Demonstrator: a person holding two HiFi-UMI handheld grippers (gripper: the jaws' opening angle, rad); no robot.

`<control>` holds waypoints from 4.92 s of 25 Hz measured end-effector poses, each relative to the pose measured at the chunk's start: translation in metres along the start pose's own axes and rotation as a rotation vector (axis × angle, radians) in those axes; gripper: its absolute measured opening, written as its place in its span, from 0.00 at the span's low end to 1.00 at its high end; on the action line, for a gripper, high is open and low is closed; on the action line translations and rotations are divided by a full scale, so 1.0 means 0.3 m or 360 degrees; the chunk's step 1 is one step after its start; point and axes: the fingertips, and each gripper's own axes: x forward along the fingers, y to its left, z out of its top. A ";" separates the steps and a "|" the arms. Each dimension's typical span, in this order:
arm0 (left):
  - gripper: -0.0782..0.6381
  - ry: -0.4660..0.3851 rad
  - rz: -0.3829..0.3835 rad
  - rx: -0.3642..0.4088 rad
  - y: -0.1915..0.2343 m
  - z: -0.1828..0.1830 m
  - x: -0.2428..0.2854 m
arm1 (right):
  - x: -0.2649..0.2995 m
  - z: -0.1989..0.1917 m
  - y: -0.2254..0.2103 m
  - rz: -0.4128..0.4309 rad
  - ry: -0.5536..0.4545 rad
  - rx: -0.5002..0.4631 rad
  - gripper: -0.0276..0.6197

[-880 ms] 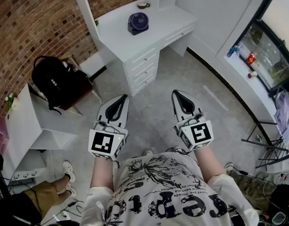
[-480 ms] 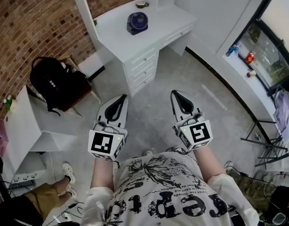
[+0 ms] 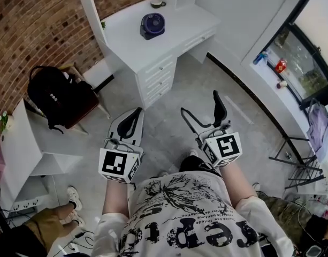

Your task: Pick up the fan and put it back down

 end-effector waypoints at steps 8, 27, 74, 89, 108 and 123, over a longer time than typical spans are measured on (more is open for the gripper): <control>0.13 0.0017 0.0112 0.0023 0.061 -0.049 0.251 | 0.217 -0.088 -0.214 0.0101 0.0010 0.0018 0.80; 0.13 0.0049 0.0666 -0.0059 0.313 0.017 1.379 | 1.137 -0.196 -1.139 0.0636 0.0176 0.0068 0.75; 0.13 0.0175 0.0916 -0.0409 1.259 -0.564 2.080 | 2.488 -1.196 -1.152 0.0804 0.1012 0.0023 0.40; 0.13 0.0212 0.0968 -0.0409 1.244 -0.632 2.038 | 2.536 -1.200 -1.104 0.0743 0.0803 0.0060 0.15; 0.13 0.0190 0.0989 -0.0367 1.248 -0.553 1.968 | 2.499 -1.034 -1.145 0.0724 0.0719 0.0160 0.13; 0.13 0.0020 0.1013 -0.0193 1.285 -0.213 1.979 | 2.541 -0.484 -1.284 0.0628 0.0335 0.0187 0.13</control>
